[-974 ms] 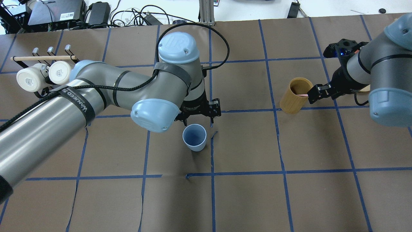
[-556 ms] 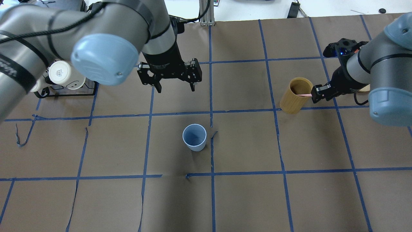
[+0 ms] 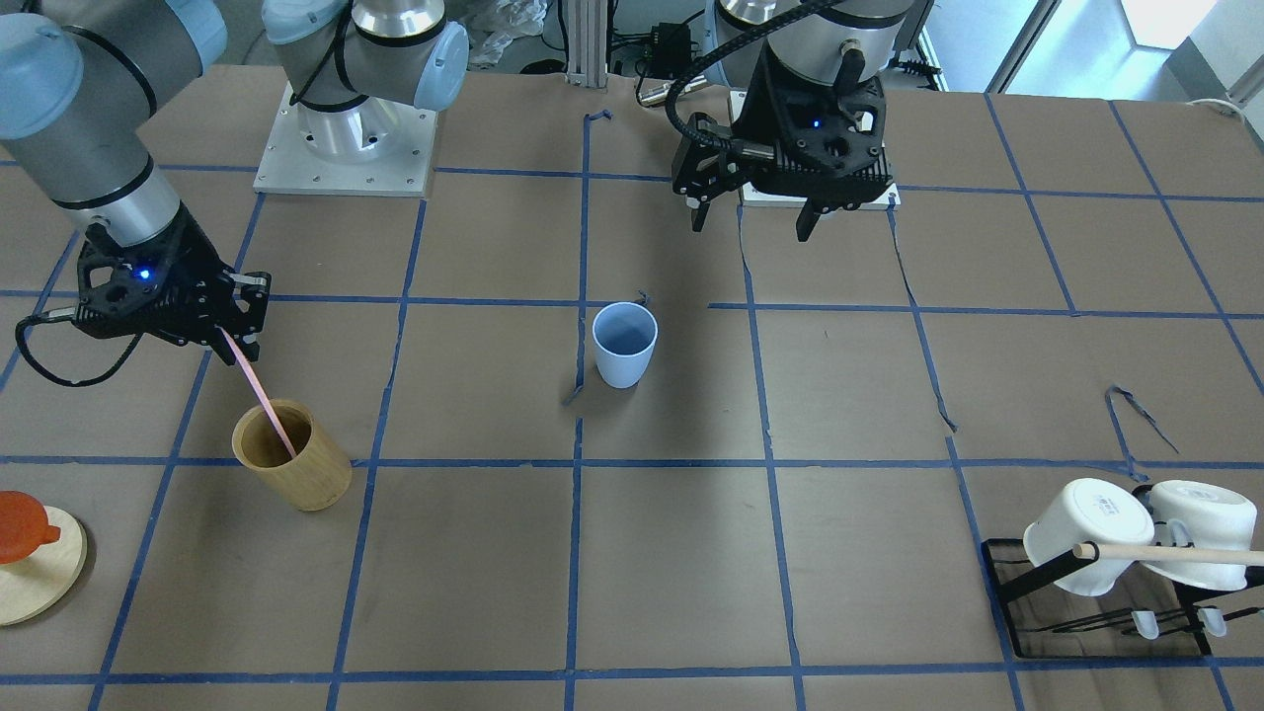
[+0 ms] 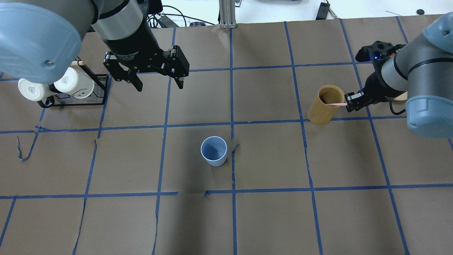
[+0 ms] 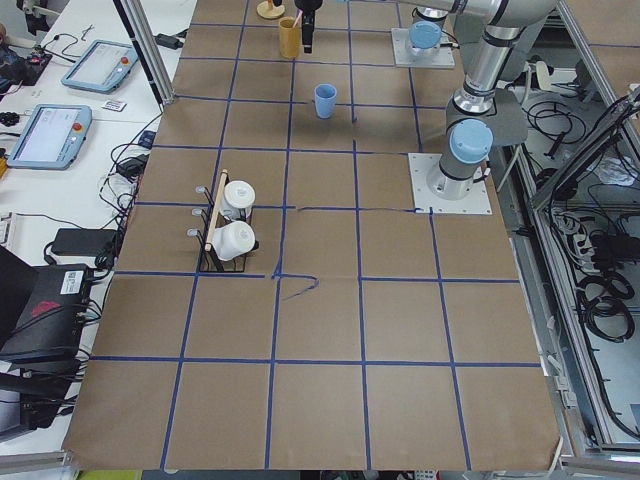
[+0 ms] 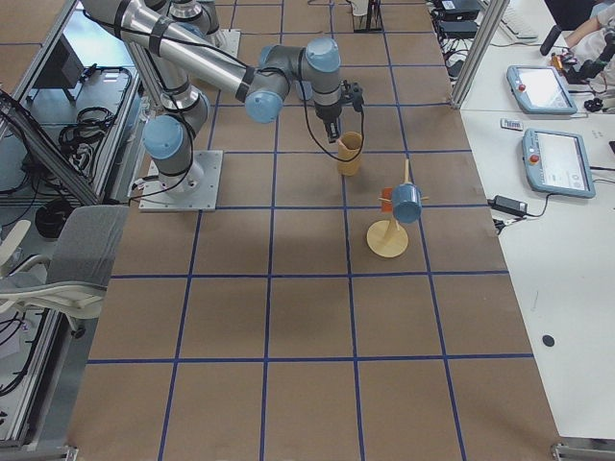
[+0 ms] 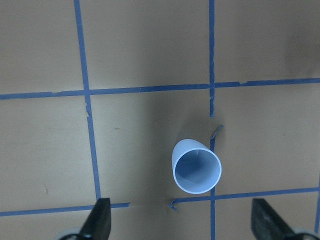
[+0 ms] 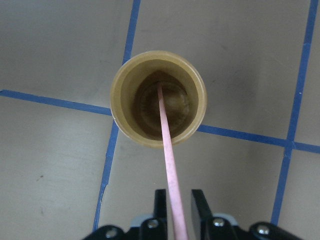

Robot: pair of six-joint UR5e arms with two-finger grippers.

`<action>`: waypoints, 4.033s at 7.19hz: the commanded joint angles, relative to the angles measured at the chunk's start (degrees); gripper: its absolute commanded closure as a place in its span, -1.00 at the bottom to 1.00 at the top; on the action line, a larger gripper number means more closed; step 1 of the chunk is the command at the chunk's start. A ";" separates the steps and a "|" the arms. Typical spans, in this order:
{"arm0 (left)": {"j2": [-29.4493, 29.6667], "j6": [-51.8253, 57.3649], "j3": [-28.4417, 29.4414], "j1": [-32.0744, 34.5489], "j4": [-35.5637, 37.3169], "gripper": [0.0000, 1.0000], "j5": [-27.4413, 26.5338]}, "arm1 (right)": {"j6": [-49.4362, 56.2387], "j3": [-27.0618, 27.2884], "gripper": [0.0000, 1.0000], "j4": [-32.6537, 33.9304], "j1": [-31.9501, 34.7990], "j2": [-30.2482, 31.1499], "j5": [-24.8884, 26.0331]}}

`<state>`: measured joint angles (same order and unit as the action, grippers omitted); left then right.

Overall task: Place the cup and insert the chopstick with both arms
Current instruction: 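Open and raise the left gripper while the right grasps the pink chopstick, then pull the pink chopstick up out of the tan cup with the right gripper, then carry the pink chopstick over the light blue cup with the right gripper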

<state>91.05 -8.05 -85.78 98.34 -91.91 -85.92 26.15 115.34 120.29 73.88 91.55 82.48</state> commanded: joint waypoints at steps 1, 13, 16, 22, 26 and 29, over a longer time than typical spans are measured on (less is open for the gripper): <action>-1.14 1.97 -0.96 -3.32 1.38 -1.00 0.05 | -0.04 -0.02 0.44 0.04 0.03 0.03 -0.74; -2.10 6.29 -0.96 -5.26 1.47 -1.00 -2.59 | 0.13 -19.05 1.00 -27.50 0.30 0.21 0.31; -2.10 6.29 -0.96 -5.26 1.47 -1.00 -2.59 | -0.30 -24.45 1.00 -34.93 0.56 0.21 0.49; -2.10 6.29 -0.96 -5.26 1.47 -1.00 -2.59 | -14.61 -32.18 1.00 -39.34 12.57 -0.49 5.48; -2.19 6.29 -0.88 -5.26 1.38 -1.00 -2.59 | -32.86 -30.53 1.00 -41.98 21.88 -1.02 4.62; -2.37 6.38 -0.96 -5.88 1.29 -1.00 -2.41 | -48.37 -30.78 1.00 -34.20 35.85 -5.75 3.12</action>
<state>88.76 -1.74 -86.71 92.81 -90.59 -88.42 -17.89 84.65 81.55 104.47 87.98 86.01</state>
